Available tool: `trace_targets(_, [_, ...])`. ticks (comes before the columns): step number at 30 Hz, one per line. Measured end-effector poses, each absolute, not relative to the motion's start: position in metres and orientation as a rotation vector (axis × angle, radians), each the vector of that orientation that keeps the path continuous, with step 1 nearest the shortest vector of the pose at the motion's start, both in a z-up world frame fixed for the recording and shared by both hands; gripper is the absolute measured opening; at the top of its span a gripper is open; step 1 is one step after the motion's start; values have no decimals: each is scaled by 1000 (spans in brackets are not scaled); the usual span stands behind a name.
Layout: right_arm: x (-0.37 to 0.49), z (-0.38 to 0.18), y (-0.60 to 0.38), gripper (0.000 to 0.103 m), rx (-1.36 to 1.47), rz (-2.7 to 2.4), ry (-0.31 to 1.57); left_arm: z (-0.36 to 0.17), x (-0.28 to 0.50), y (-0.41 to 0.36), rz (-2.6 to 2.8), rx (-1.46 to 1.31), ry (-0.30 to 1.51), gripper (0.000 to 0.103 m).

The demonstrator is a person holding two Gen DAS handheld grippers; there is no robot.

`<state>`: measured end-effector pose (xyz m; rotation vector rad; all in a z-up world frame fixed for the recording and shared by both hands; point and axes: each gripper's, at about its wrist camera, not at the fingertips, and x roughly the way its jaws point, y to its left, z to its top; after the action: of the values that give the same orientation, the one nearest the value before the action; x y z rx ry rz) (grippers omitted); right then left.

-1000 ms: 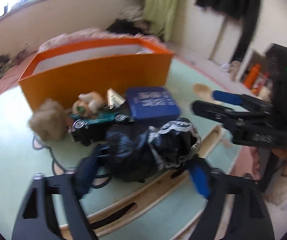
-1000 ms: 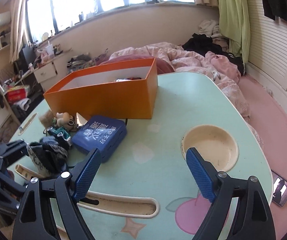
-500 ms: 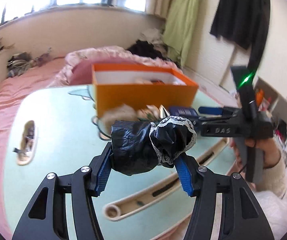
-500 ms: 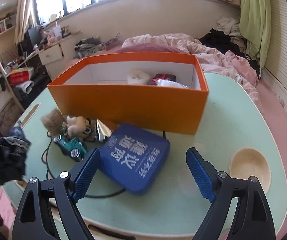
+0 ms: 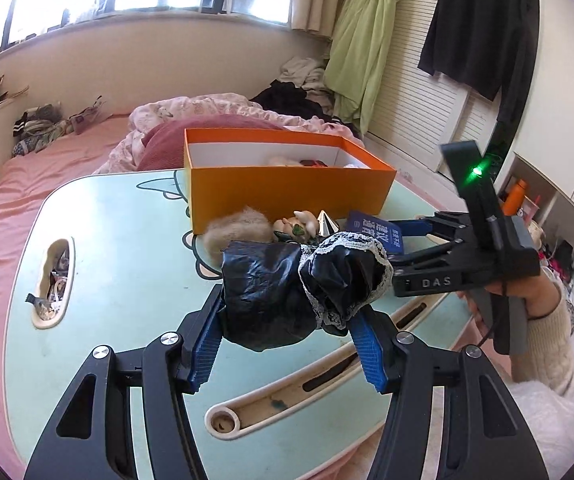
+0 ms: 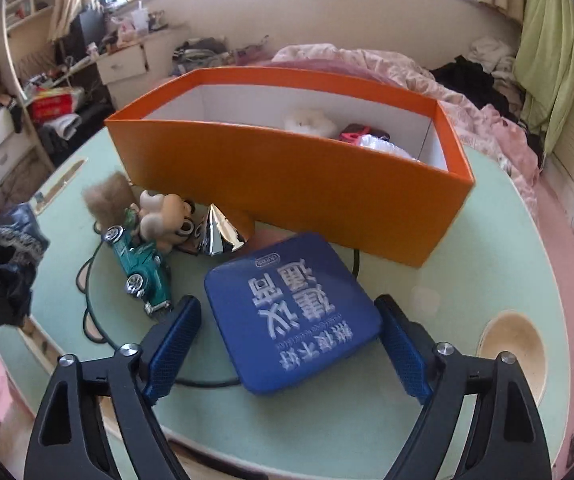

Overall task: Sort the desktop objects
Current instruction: 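Carry the pouch to the box with the left gripper while the right drops the blue card box in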

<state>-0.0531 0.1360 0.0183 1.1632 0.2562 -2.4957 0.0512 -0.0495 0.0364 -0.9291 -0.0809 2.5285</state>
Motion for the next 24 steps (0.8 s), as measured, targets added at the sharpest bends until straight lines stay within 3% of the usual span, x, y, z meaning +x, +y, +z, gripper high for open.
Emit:
trace_targets(1, [-51, 19, 137, 68, 1145, -2489, 283, 36, 50, -50, 2529, -930, -84, 59])
trace_targets(2, [-50, 20, 137, 67, 1135, -2493, 304, 35, 50, -50, 2530, -932, -88, 59])
trace_targets(9, [-37, 29, 168, 66, 1044, -2545, 170, 36, 51, -49, 2530, -924, -95, 59])
trace_targets(14, [-19, 69, 204, 65, 875, -2589, -52, 47, 49, -43, 2540, -886, -94, 59])
trace_targets(24, [-76, 118, 186, 65, 777, -2659, -100, 98, -25, 10, 2567, -785, -72, 59])
